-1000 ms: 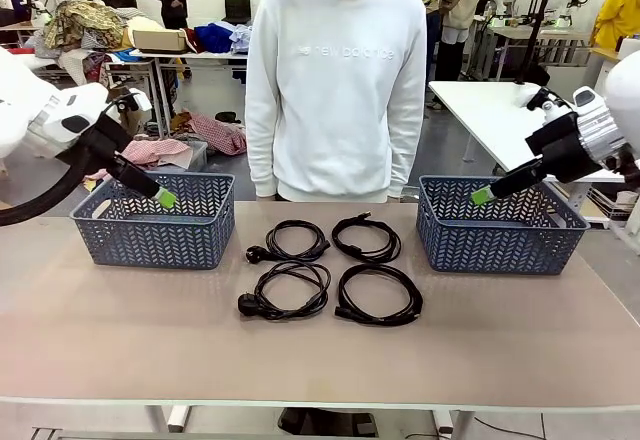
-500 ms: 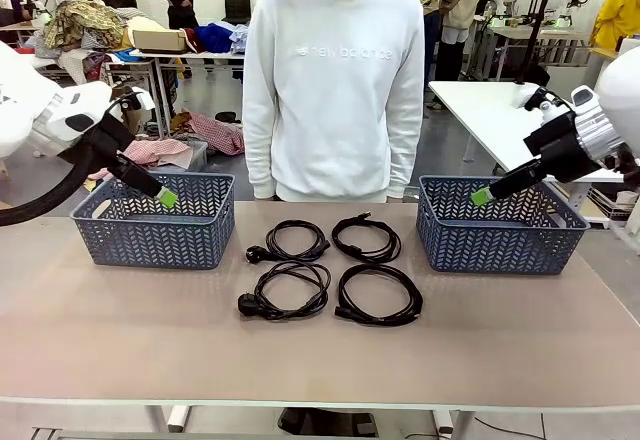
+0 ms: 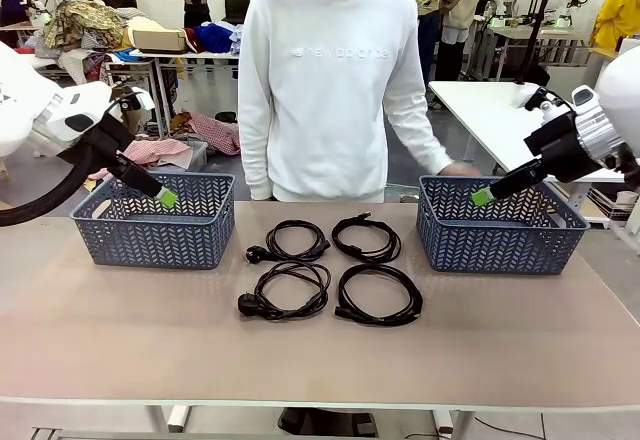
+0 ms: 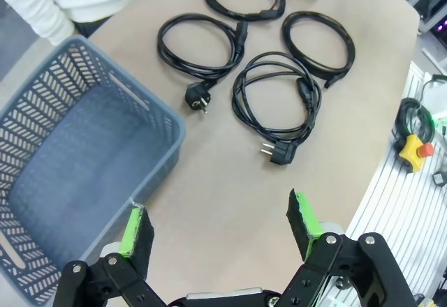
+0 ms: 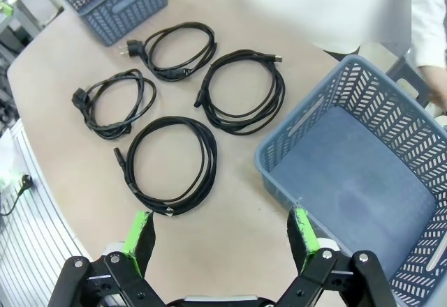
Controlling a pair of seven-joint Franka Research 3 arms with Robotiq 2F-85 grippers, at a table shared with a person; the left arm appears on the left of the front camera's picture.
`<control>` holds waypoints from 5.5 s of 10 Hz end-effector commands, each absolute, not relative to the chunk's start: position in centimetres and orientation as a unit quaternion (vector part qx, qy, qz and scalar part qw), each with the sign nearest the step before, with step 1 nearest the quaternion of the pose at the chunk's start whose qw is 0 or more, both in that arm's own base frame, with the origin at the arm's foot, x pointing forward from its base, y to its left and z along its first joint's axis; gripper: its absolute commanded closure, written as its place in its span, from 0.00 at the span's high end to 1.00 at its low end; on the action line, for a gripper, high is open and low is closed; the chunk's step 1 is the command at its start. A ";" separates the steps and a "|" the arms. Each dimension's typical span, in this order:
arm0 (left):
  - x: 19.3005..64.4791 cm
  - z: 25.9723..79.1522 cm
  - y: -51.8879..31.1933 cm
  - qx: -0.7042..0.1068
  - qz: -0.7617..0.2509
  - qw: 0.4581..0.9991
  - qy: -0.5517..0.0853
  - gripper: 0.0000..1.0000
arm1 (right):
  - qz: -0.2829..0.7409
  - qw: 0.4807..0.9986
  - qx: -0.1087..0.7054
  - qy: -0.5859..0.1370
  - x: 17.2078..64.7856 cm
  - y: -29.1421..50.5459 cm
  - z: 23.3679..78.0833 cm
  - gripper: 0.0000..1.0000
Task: Organize the cables according to human instructions.
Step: Pick up a bundle of cables and place it in the basket indicated by the human.
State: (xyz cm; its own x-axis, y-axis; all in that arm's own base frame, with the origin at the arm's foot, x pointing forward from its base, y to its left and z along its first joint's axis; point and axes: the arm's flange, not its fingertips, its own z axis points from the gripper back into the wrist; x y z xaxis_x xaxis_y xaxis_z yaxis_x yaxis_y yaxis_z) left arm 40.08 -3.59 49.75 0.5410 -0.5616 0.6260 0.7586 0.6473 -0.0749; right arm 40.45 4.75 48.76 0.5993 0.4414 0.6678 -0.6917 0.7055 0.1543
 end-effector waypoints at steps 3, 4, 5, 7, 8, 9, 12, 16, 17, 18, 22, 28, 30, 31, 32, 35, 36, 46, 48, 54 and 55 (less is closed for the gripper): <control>40.0 49.3 -3.3 -0.181 -0.392 0.853 -0.292 1.00 | 0.329 0.865 0.214 -0.312 40.7 4.6 48.5 1.00; 40.0 49.3 -3.3 -0.181 -0.392 0.853 -0.292 1.00 | 0.329 0.865 0.214 -0.312 40.7 4.6 48.5 1.00; 40.0 49.3 -3.3 -0.181 -0.392 0.853 -0.292 1.00 | 0.329 0.865 0.214 -0.312 40.7 4.6 48.5 1.00; 40.0 49.3 -3.3 -0.181 -0.392 0.853 -0.292 1.00 | 0.329 0.865 0.214 -0.312 40.7 4.6 48.5 1.00; 40.0 49.3 -3.3 -0.181 -0.392 0.853 -0.292 1.00 | 0.329 0.865 0.214 -0.312 40.7 4.6 48.5 1.00; 40.0 49.3 -3.3 -0.181 -0.392 0.853 -0.292 1.00 | 0.329 0.865 0.214 -0.312 40.7 4.6 48.5 1.00; 40.0 49.3 -3.3 -0.181 -0.392 0.853 -0.292 1.00 | 0.329 0.865 0.214 -0.312 40.7 4.6 48.5 1.00; 40.0 49.3 -3.3 -0.181 -0.392 0.853 -0.292 1.00 | 0.325 0.872 0.204 -0.305 40.4 4.7 48.7 1.00; 40.0 49.3 -3.3 -0.181 -0.392 0.853 -0.292 1.00 | 0.348 0.870 0.189 -0.293 40.4 5.9 49.0 1.00; 40.0 49.3 -3.3 -0.181 -0.392 0.853 -0.292 1.00 | 0.369 0.868 0.171 -0.283 40.4 7.1 49.1 1.00; 40.0 49.3 -3.3 -0.181 -0.392 0.853 -0.292 1.00 | 0.462 0.853 0.106 -0.219 40.3 12.3 47.4 1.00; 40.0 49.3 -3.3 -0.181 -0.392 0.853 -0.292 1.00 | 0.588 0.797 0.093 -0.108 40.1 18.2 42.7 1.00; 40.0 49.3 -3.3 -0.181 -0.392 0.853 -0.292 1.00 | 0.589 0.795 0.102 -0.103 40.2 18.6 42.2 1.00; 40.0 49.3 -3.3 -0.181 -0.392 0.853 -0.292 1.00 | 0.573 0.806 0.101 -0.107 39.1 18.7 41.8 1.00; 40.0 49.3 -3.3 -0.181 -0.392 0.853 -0.292 1.00 | 0.573 0.806 0.101 -0.107 39.1 18.7 41.8 1.00; 40.0 49.3 -3.3 -0.181 -0.392 0.853 -0.292 1.00 | 0.573 0.806 0.101 -0.107 39.1 18.7 41.8 1.00; 40.0 49.3 -3.3 -0.181 -0.392 0.853 -0.292 1.00 | 0.573 0.806 0.101 -0.107 39.1 18.7 41.8 1.00; 40.0 49.3 -3.3 -0.181 -0.392 0.853 -0.292 1.00 | 0.696 0.714 0.061 -0.054 38.1 26.0 35.0 1.00; 40.0 49.3 -3.3 -0.181 -0.392 0.853 -0.292 1.00 | 0.701 0.710 0.051 -0.048 38.2 26.8 33.9 1.00; 40.0 49.3 -3.3 -0.181 -0.392 0.853 -0.292 1.00 | 0.691 0.721 0.049 -0.017 38.5 28.2 31.0 1.00; 40.0 49.3 -3.3 -0.181 -0.392 0.853 -0.292 1.00 | 0.690 0.723 0.049 -0.013 38.6 28.4 30.7 1.00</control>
State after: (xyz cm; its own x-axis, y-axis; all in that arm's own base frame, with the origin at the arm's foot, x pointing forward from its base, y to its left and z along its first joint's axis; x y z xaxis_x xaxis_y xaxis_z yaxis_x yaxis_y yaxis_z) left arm 40.03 -3.58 49.69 0.5378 -0.5644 0.6262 0.7620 0.6432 -0.0747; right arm 37.81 27.65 30.63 0.0309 0.9933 0.1117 -0.9968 0.0223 0.0769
